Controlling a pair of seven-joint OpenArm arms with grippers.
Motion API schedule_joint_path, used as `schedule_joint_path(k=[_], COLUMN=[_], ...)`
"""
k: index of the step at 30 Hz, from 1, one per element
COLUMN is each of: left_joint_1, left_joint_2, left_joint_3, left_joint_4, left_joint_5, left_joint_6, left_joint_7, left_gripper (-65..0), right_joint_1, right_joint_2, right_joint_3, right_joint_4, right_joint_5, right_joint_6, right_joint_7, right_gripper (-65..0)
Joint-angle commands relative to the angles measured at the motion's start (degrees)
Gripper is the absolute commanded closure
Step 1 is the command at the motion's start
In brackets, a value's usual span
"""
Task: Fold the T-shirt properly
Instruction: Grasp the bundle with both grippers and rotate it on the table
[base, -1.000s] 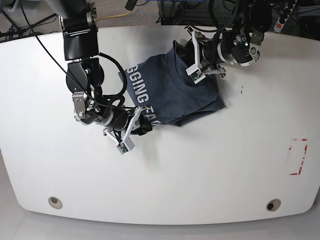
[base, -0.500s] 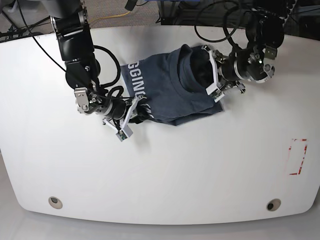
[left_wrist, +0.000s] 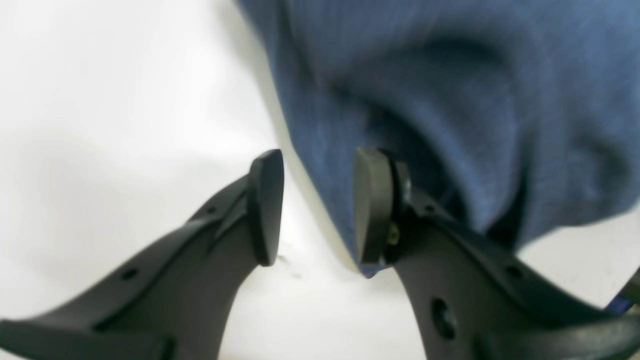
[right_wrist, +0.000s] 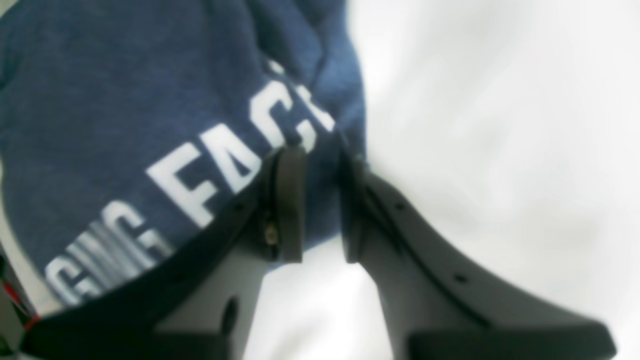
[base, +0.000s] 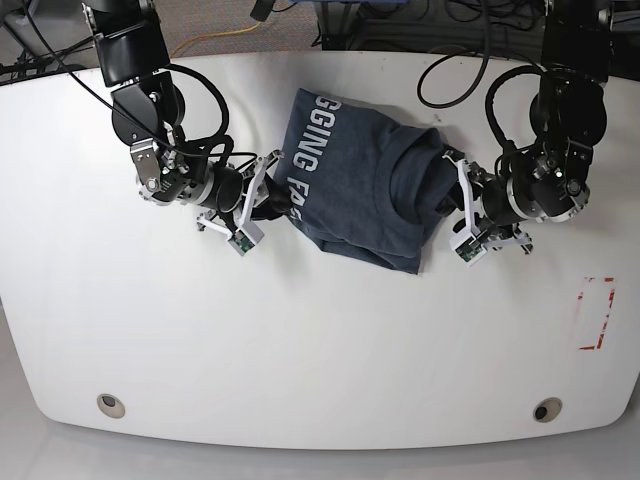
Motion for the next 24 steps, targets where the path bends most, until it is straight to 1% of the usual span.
schedule_joint_path(k=[1, 3, 5, 7, 10, 12, 14, 16, 20, 22, 24], left_joint_1=[-0.5, 1.6, 3.5, 6.3, 10.2, 13.2, 16.0, 18.8, 22.0, 22.3, 22.0], left_joint_2=[-0.8, -0.5, -0.5, -0.4, 0.2, 1.0, 1.2, 1.3, 1.6, 1.8, 2.8], left_joint_3=[-0.9, -2.4, -3.8, -5.9, -8.6, -10.5, -11.6, -11.8, -11.4, -9.2, -6.6], left_joint_4=[5.2, 7.9, 9.2, 9.6, 9.8, 10.0, 10.1, 10.1, 10.1, 9.7, 9.4], left_joint_5=[-0.3, -0.6, -2.1, -5.8, -10.6, -13.5, -16.0, -20.0, -26.2, -27.1, -25.8], left_joint_6=[0.0, -0.1, -0.9, -3.4, -5.8, -6.2, -6.3, -6.3, -6.3, -6.3, -6.2], left_joint_7=[0.8, 2.7, 3.2, 3.2, 3.1, 3.1, 3.1, 2.9, 2.8, 2.7, 1.6], left_gripper=[-21.0, -21.0, -21.0, -21.0, -21.0, -21.0, -21.0, -21.0, -21.0, -21.0, -21.0], right_joint_1=[1.0, 0.9, 1.7, 3.2, 5.3, 6.7, 8.0, 9.0, 9.2, 9.2, 9.2], right_joint_2=[0.8, 0.9, 0.9, 0.6, 0.3, 0.2, -0.8, -1.3, -1.6, -1.7, -1.7], right_joint_3=[0.4, 0.4, 0.4, 0.4, 0.3, 0.2, 0.1, 0.0, 0.0, -0.1, -0.1], right_joint_4=[5.0, 6.9, 6.8, 4.8, 0.6, -2.6, -5.5, -8.6, -11.8, -12.9, -14.0], right_joint_5=[0.8, 0.8, 0.8, 0.8, 0.8, 0.8, 0.8, 0.8, 0.8, 0.8, 0.8], right_joint_6=[0.4, 0.3, 0.3, 0.3, 0.3, 0.3, 0.3, 0.4, 0.4, 0.5, 0.6], right_joint_7=[0.3, 0.0, 0.0, 0.0, 0.3, 0.4, 1.1, 2.6, 5.3, 6.1, 6.7], right_gripper=[-11.7, -11.7, -11.9, -12.0, -11.7, -11.7, -11.7, -11.7, -11.7, -11.9, -11.9])
